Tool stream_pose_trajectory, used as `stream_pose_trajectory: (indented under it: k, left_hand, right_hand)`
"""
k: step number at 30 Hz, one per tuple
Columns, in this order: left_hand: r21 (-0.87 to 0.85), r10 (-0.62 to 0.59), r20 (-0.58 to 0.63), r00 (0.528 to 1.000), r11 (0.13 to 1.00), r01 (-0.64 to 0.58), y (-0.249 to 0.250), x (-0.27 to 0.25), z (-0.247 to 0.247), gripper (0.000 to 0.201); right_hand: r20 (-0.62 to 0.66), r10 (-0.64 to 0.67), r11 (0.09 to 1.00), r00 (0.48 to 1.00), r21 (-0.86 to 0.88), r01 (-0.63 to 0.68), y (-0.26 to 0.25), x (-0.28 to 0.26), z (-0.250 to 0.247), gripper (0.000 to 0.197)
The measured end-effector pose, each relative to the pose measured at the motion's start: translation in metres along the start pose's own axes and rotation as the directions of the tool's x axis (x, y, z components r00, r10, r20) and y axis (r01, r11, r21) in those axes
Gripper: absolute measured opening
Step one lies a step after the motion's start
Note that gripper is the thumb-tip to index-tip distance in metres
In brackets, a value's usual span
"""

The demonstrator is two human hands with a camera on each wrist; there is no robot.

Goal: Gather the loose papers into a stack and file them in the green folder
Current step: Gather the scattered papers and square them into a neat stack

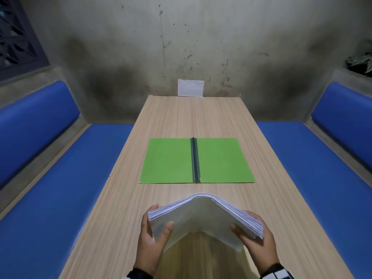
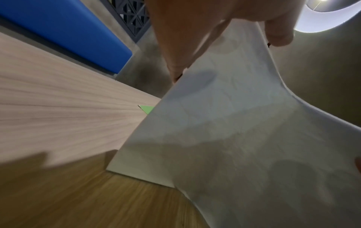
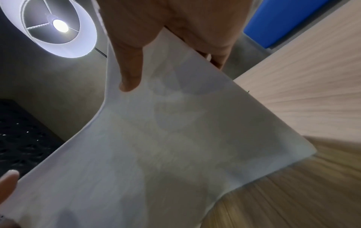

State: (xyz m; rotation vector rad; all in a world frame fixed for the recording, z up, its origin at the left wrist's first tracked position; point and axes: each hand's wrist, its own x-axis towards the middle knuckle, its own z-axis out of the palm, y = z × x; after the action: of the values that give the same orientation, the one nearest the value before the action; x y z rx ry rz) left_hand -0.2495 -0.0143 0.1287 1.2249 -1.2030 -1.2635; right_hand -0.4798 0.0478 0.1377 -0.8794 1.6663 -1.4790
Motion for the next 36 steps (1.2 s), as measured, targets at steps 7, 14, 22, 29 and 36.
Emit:
stream_pose_trajectory:
  k: [7, 14, 22, 29, 36]
  left_hand:
    - [-0.038, -0.001, -0.129, 0.992, 0.999, -0.004, 0.013, 0.011, 0.003, 0.058]
    - [-0.128, -0.095, -0.159, 0.983, 0.989, 0.075, 0.015, 0.015, 0.010, 0.018]
    - [-0.039, -0.069, -0.218, 0.973, 0.997, 0.062, 0.020, 0.017, 0.012, 0.023]
    - [-0.083, -0.027, -0.177, 0.984, 0.996, 0.012, 0.020, 0.015, 0.009, 0.016]
    - [-0.080, -0.010, -0.157, 0.988, 0.997, -0.002, 0.021, 0.015, 0.002, 0.011]
  right_hand:
    - [-0.074, 0.006, 0.999, 0.997, 0.037, -0.004, -0.007, 0.008, -0.003, 0.060]
    - [-0.068, -0.030, 0.996, 0.997, 0.080, 0.035, -0.012, 0.005, -0.010, 0.012]
    - [-0.100, 0.002, 0.996, 0.995, 0.084, 0.007, -0.011, 0.009, -0.011, 0.033]
    - [-0.062, 0.001, 0.995, 0.998, 0.095, 0.005, -0.013, 0.008, -0.011, 0.034]
    - [0.052, -0.035, 0.997, 0.998, 0.072, 0.031, -0.015, 0.007, -0.014, 0.068]
